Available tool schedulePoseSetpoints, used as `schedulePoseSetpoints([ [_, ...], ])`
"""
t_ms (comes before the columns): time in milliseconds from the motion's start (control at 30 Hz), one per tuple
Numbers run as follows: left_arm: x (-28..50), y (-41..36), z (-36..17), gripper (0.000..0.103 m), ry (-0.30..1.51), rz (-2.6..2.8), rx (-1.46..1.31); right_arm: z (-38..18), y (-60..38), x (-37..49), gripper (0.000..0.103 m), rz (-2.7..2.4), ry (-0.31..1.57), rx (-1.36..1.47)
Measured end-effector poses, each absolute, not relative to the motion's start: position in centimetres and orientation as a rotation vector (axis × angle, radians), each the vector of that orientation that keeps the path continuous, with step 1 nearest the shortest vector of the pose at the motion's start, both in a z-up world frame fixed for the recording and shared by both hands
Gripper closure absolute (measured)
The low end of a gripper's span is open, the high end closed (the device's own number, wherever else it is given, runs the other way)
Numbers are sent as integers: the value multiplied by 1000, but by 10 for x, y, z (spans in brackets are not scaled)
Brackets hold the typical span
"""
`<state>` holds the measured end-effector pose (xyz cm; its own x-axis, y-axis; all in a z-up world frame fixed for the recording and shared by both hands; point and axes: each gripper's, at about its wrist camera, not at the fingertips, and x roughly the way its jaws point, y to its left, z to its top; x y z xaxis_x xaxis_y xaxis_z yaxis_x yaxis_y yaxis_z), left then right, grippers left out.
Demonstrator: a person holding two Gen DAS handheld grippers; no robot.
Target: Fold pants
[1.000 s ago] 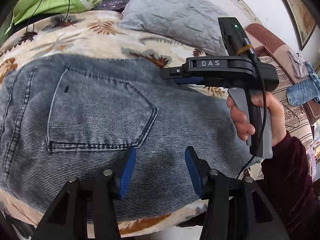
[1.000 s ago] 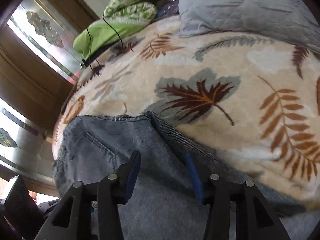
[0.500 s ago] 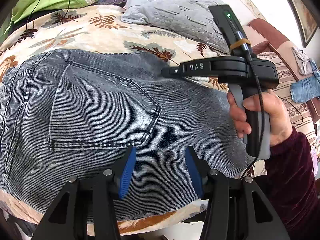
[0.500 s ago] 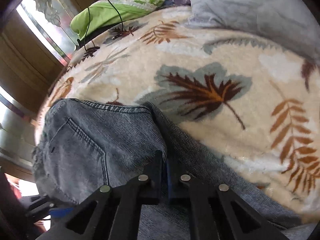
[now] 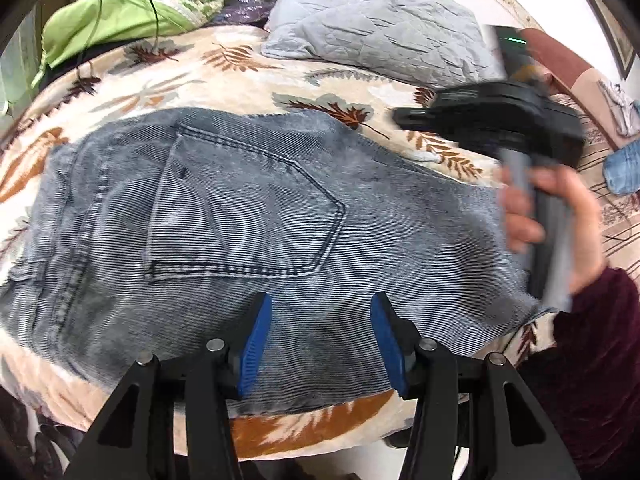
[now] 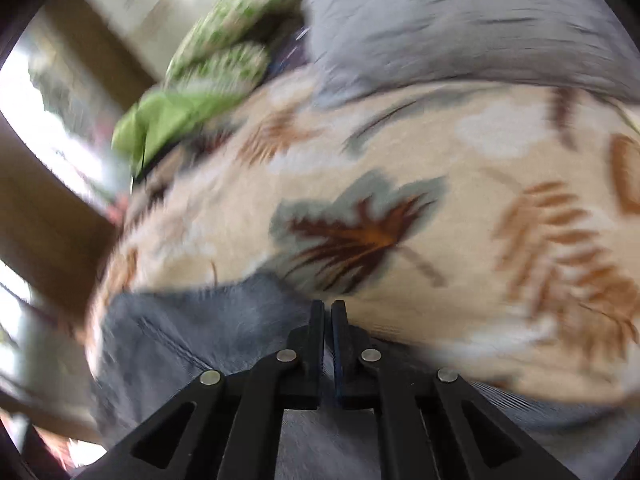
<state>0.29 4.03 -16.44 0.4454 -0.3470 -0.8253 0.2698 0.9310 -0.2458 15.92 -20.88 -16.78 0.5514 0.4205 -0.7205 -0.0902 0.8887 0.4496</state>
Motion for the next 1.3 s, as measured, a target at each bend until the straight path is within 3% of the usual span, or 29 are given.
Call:
schedulePoseSetpoints([
  [67,2,41,-163,30,1038,-361,-81,-158,-222,139,98,305,936,378],
  [267,4,17,-176,11,1032,-323,55,-168,-240,90,98,179,1033,272],
  [333,2,5,-180,10,1028,-293,136,-193,-244,88,97,133,1124,225],
  [400,-1,-3,-180,10,1026,-262,195,-196,-253,82,97,159,1074,256],
  [833,-32,1,-88,10,760,-228,171,-107,-287,-32,97,36,687,244],
  [1133,-41,-15,-51,10,653,-239,185,-78,-290,-87,96,-15,565,249],
  [1233,-41,-21,-48,10,639,-234,188,-79,-286,-95,83,-7,566,238],
  [1267,-41,-22,-48,10,635,-233,186,-80,-283,-96,74,-11,565,225],
  [1300,-41,-23,-47,10,632,-231,182,-81,-280,-99,55,-17,559,212],
])
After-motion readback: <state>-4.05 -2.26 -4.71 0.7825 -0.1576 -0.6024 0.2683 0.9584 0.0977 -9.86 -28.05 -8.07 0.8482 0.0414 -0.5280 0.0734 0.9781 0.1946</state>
